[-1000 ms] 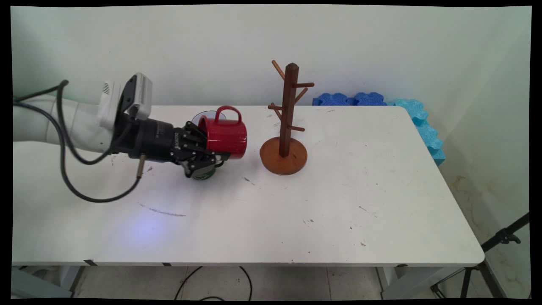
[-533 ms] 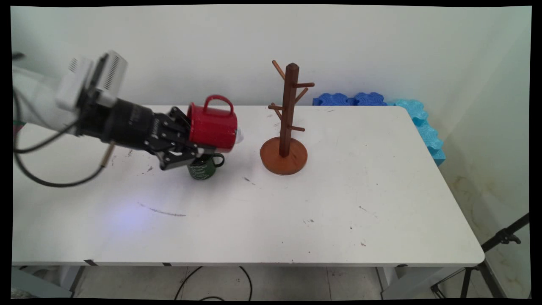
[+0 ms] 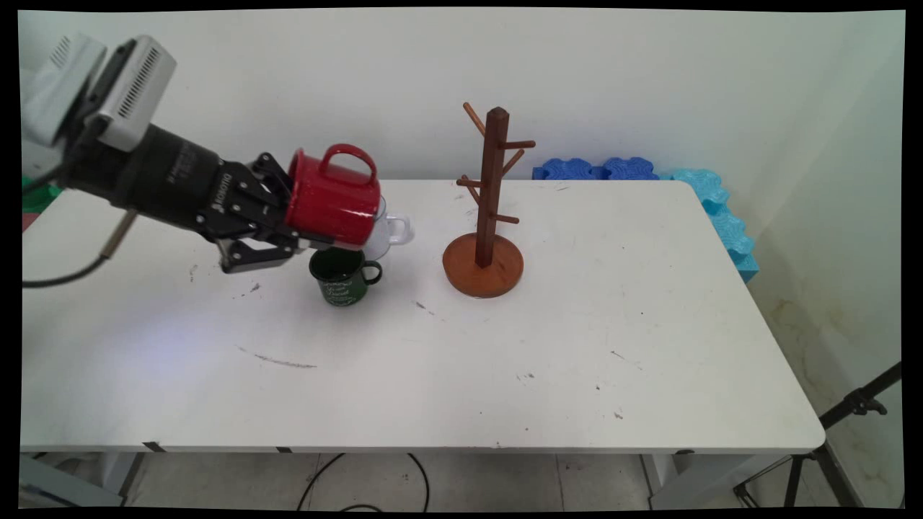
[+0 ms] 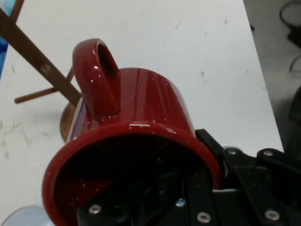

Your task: Place the picked object on the table

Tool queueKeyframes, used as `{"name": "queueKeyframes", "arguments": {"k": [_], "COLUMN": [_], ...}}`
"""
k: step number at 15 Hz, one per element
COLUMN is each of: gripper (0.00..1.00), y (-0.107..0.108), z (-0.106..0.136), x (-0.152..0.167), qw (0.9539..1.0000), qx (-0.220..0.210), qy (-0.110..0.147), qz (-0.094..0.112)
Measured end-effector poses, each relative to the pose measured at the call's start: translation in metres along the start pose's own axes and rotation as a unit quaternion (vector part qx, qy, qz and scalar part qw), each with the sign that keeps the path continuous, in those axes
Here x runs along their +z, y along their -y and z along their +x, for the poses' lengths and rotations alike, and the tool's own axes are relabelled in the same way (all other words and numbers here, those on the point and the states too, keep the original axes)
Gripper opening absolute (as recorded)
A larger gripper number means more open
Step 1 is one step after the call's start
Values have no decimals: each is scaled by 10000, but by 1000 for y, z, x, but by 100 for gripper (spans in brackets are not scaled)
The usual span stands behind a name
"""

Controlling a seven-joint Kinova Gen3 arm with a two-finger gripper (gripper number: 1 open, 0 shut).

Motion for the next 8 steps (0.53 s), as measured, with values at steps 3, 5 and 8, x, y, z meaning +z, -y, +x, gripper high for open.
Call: {"name": "queueKeyframes", "arguments": {"k": [3,5,8], "gripper": [0,0,0], "y": [4,5,4], "z": [8,9,10], "x": [-14,-20,-25], "qw": [9989,9973,9919], "qx": [35,-14,-165], "qy": [462,725,1224], "qz": [-71,-127,-286]}}
